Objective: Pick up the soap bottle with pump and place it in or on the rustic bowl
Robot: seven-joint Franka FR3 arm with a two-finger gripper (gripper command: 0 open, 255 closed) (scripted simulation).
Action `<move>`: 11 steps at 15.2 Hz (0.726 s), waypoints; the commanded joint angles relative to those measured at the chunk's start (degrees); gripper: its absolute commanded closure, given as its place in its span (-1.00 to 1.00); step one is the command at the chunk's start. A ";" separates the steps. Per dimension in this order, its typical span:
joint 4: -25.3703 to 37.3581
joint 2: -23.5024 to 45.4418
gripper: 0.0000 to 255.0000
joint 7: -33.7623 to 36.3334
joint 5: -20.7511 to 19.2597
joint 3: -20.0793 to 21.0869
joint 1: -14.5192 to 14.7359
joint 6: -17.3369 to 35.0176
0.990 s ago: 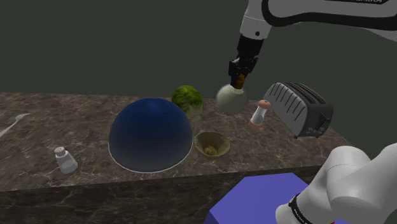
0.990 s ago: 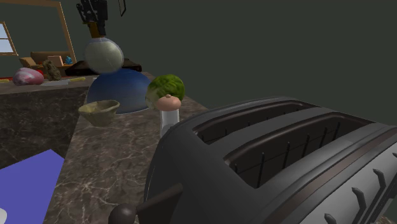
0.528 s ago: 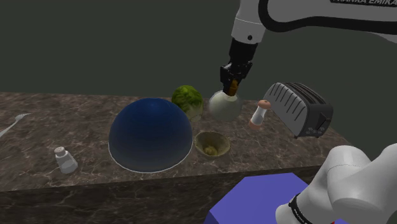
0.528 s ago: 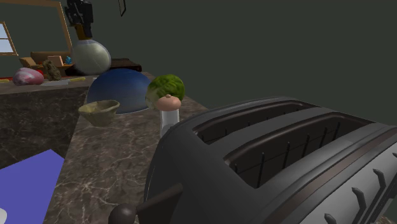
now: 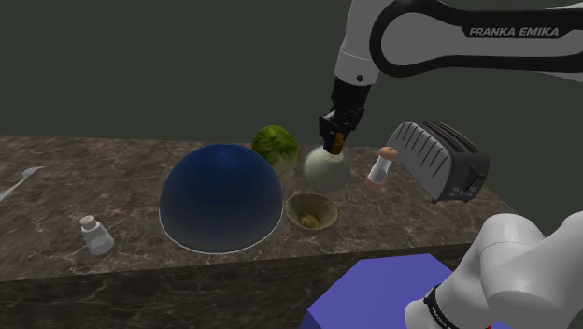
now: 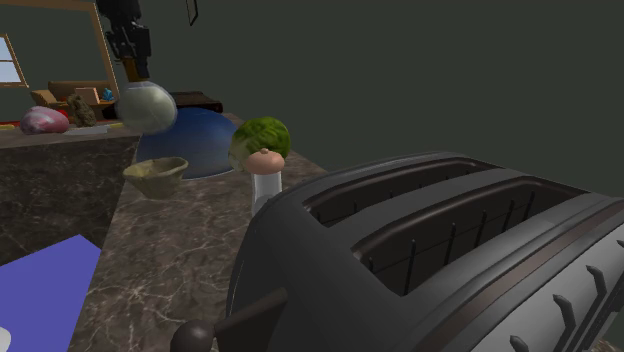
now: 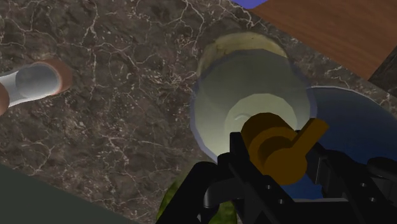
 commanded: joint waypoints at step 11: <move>-8.86 0.49 1.00 0.40 -0.11 -0.03 0.00 9.40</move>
